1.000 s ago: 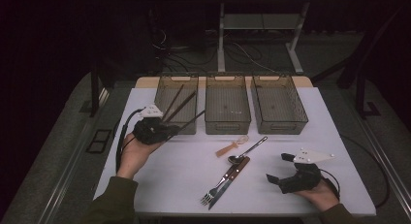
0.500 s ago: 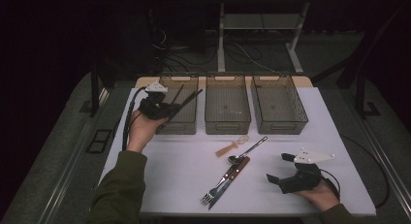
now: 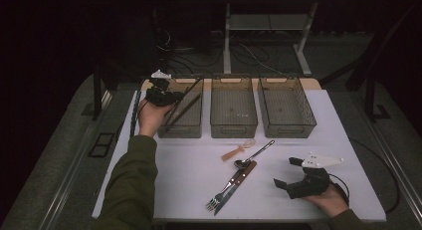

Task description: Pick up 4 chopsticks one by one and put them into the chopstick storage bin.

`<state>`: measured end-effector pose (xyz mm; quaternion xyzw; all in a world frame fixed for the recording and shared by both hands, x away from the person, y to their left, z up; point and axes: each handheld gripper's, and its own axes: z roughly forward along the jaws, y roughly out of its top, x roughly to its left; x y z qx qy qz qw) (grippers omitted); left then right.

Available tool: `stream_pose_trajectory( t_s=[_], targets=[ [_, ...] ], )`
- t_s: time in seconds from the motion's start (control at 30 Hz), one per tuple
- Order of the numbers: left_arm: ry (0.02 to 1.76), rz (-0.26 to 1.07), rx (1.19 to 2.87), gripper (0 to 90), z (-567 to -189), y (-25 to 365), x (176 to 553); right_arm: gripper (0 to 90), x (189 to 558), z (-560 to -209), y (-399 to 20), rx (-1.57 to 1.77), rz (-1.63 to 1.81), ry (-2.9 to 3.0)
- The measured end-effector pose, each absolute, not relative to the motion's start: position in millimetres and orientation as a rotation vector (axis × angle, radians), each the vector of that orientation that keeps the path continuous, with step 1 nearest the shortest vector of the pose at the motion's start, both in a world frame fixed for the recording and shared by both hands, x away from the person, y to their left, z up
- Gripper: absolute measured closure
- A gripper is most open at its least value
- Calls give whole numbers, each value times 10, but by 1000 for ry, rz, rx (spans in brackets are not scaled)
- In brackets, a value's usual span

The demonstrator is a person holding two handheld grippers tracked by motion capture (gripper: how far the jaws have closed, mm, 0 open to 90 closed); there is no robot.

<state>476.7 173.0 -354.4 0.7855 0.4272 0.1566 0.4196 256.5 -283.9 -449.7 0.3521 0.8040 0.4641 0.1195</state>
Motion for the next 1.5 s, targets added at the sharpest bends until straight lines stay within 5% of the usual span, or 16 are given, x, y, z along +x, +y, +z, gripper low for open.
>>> stream_pose_trajectory(
  t_s=[0.47,0.9,1.5],
  targets=[
    [1177,406,1964,848,-3788,1713,4948,16,2560,-4494,-2858,1034,1364,2345],
    [1151,432,1973,560,-3755,1709,4904,16,2574,-4497,-2861,1041,1364,2347],
    [971,372,1977,400,-3491,1596,4536,16,2577,-4500,-2830,1034,1359,2354]
  ],
)
